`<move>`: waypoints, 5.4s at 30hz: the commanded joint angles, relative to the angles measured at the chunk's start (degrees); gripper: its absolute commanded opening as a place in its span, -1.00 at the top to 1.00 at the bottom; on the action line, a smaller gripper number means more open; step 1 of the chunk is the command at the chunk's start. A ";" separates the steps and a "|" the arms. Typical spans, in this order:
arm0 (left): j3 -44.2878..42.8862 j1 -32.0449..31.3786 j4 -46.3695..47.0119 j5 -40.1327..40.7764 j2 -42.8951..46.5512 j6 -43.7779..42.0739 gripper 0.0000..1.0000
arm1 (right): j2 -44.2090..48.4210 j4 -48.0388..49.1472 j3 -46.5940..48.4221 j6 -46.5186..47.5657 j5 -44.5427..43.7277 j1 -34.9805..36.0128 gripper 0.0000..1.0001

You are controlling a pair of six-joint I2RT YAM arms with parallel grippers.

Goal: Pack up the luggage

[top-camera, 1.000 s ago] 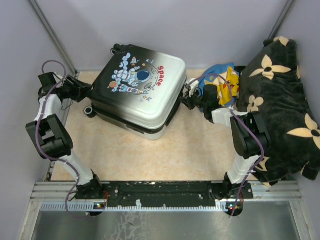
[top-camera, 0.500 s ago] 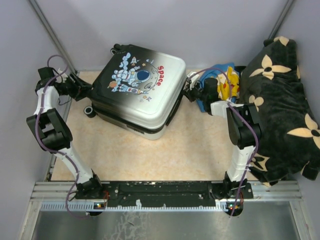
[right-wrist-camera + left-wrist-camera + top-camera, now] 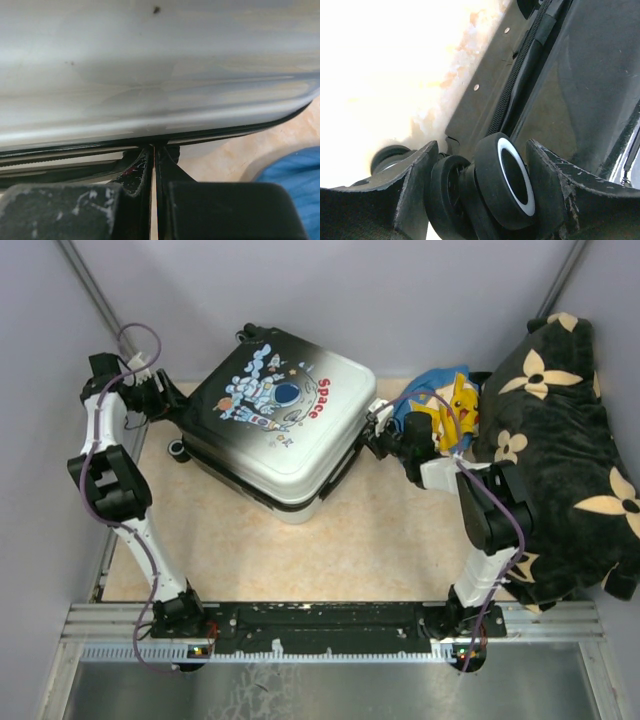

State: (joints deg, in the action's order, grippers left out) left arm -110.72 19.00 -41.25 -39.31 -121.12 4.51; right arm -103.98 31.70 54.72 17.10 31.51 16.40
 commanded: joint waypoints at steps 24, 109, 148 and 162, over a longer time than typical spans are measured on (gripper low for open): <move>-10.71 -2.74 2.35 -8.96 -14.20 -19.74 1.00 | 4.57 -8.12 2.26 5.70 0.34 -8.59 1.00; 36.30 -46.64 10.49 11.46 39.95 -54.23 -0.42 | 13.94 10.38 -14.14 -12.95 -2.44 8.62 1.00; 59.29 -67.89 41.94 43.71 34.59 -32.69 -0.54 | 8.22 21.91 -16.64 -13.60 -10.20 9.75 1.00; 59.68 -68.21 47.36 62.50 20.84 -34.23 -0.52 | 7.64 21.28 -16.16 -14.28 -12.15 9.70 1.00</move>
State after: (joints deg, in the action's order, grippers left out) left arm -51.88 -51.81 5.82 16.67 -95.00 -29.26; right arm -97.21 50.15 38.13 2.76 21.78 25.87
